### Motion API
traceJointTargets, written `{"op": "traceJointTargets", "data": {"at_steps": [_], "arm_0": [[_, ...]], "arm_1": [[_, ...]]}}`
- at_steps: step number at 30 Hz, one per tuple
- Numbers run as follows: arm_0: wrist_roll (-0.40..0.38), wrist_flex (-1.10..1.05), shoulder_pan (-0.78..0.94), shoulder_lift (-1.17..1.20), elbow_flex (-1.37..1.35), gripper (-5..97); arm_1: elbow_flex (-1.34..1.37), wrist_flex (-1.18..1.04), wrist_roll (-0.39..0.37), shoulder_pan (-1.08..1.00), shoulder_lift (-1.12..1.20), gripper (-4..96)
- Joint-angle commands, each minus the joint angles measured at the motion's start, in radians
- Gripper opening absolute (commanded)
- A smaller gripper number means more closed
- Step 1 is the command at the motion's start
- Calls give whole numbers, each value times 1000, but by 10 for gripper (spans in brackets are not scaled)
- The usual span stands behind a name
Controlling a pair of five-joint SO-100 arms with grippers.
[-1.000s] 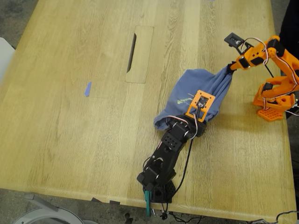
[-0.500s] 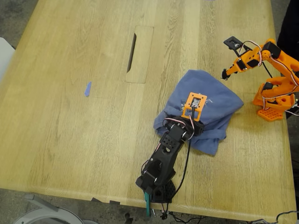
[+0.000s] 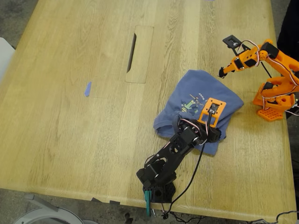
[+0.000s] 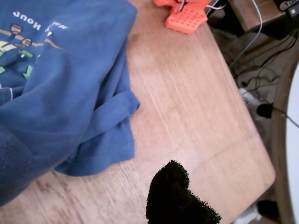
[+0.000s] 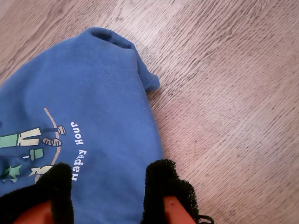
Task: Fold a T-shirt
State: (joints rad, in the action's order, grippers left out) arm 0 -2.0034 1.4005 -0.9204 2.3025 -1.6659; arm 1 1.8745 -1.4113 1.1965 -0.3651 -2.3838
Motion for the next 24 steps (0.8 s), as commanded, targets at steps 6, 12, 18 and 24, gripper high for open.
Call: {"op": "traceJointTargets", "data": {"at_steps": [6,12,18,24], "arm_0": [[-216,-32,-196,-49,144,589],[-325,-43,-206,-44,115,451],[-442,-34,-224,-11,51,431],[-604,-52,-285,-18,35,103]], "arm_1": [[-26,21,5,14,9,290],[-43,34,5,26,28,290],[-46,20,6,31,23,290],[-43,28,6,34,23,290]]}}
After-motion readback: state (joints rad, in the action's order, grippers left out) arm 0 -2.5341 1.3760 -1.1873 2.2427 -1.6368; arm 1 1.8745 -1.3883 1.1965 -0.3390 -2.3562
